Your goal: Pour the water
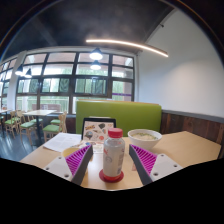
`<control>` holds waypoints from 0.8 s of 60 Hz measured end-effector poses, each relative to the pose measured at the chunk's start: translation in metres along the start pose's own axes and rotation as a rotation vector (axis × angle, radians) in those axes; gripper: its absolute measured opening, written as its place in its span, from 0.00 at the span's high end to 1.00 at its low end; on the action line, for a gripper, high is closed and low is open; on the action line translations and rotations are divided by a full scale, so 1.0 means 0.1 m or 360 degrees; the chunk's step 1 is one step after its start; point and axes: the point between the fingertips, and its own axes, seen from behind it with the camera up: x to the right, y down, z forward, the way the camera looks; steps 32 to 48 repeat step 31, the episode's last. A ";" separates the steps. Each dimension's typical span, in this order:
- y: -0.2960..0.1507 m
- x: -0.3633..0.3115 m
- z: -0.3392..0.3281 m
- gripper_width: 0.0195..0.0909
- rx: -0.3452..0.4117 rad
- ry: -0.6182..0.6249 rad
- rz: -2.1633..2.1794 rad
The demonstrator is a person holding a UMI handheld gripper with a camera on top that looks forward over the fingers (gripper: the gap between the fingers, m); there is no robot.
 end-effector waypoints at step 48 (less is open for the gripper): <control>0.00 -0.30 -2.08 0.11 -0.0097 -0.0142 0.0116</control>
